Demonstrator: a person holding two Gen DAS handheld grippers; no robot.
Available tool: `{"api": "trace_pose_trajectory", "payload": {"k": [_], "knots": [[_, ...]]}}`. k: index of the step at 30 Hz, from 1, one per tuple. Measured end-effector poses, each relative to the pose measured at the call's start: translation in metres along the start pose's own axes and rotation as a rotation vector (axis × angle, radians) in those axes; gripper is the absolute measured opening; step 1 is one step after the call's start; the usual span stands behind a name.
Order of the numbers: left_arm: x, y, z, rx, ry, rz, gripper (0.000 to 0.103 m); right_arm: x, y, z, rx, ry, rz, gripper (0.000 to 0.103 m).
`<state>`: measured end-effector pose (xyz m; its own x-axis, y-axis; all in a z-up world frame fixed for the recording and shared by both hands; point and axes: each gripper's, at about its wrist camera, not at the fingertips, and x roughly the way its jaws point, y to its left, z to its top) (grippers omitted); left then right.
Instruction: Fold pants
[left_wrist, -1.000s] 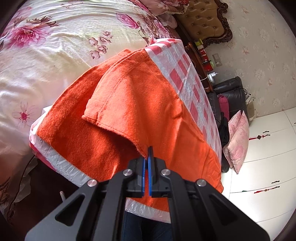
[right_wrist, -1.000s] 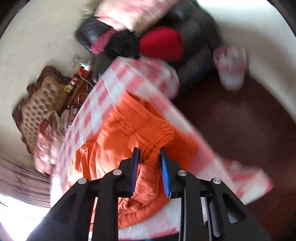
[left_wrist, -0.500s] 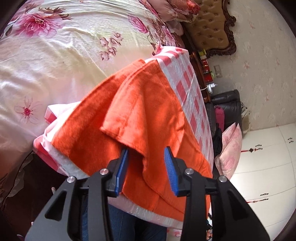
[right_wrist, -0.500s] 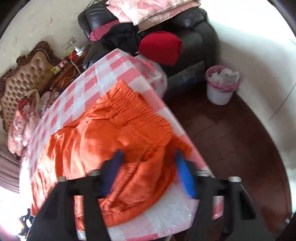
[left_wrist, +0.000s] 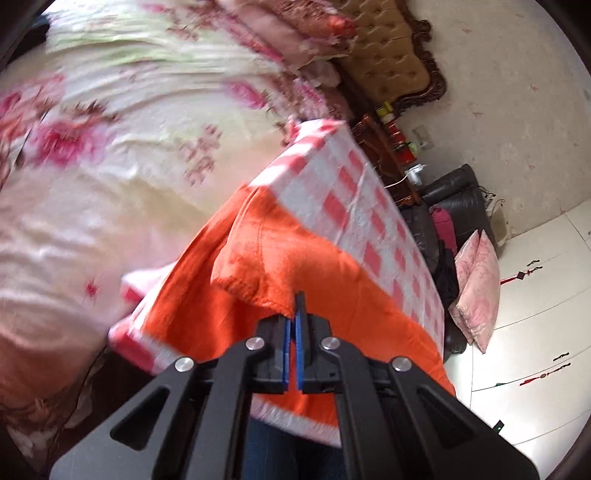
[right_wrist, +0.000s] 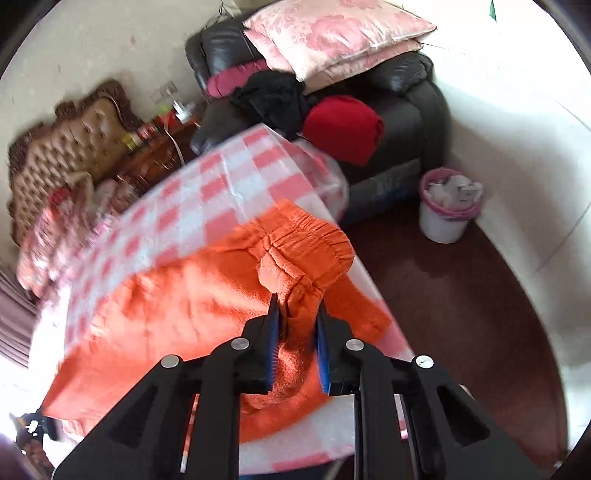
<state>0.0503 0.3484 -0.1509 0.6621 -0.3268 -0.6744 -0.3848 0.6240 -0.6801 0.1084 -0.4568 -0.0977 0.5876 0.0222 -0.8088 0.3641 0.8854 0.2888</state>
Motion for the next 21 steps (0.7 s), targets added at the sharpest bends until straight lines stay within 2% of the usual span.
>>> {"api": "trace_pose_trajectory", "payload": {"k": [2,3,5,10,12,13,15,17,19,21], "knots": [[0.01,0.02,-0.01,-0.022,0.033,0.033,0.001,0.016,-0.007,-0.012,-0.015,0.048,-0.025,0.017],[0.02,0.035,-0.015,-0.064,0.065,0.033,0.001,0.024,-0.008,-0.018,-0.024,0.065,-0.04,0.017],[0.026,0.047,-0.02,-0.085,0.077,0.029,0.001,0.033,-0.006,-0.024,-0.059,0.076,-0.081,0.017],[0.019,0.036,-0.015,-0.022,0.043,0.019,0.001,0.032,0.001,-0.025,-0.108,0.063,-0.121,0.017],[0.02,0.033,-0.017,-0.016,0.053,0.023,0.003,0.033,0.005,-0.028,-0.13,0.06,-0.15,0.017],[0.021,0.038,-0.019,-0.041,0.069,0.014,0.006,0.035,0.006,-0.029,-0.136,0.059,-0.162,0.017],[0.021,0.049,-0.021,-0.09,0.07,-0.016,0.024,0.038,0.006,-0.032,-0.142,0.061,-0.177,0.018],[0.016,0.057,-0.02,-0.136,0.045,-0.05,0.032,0.041,0.007,-0.034,-0.149,0.067,-0.19,0.018],[0.012,0.072,-0.016,-0.208,0.031,-0.092,0.032,0.041,0.008,-0.033,-0.152,0.071,-0.194,0.018],[0.013,0.076,-0.011,-0.226,0.034,-0.097,0.023,0.042,0.007,-0.032,-0.151,0.075,-0.192,0.018]]}}
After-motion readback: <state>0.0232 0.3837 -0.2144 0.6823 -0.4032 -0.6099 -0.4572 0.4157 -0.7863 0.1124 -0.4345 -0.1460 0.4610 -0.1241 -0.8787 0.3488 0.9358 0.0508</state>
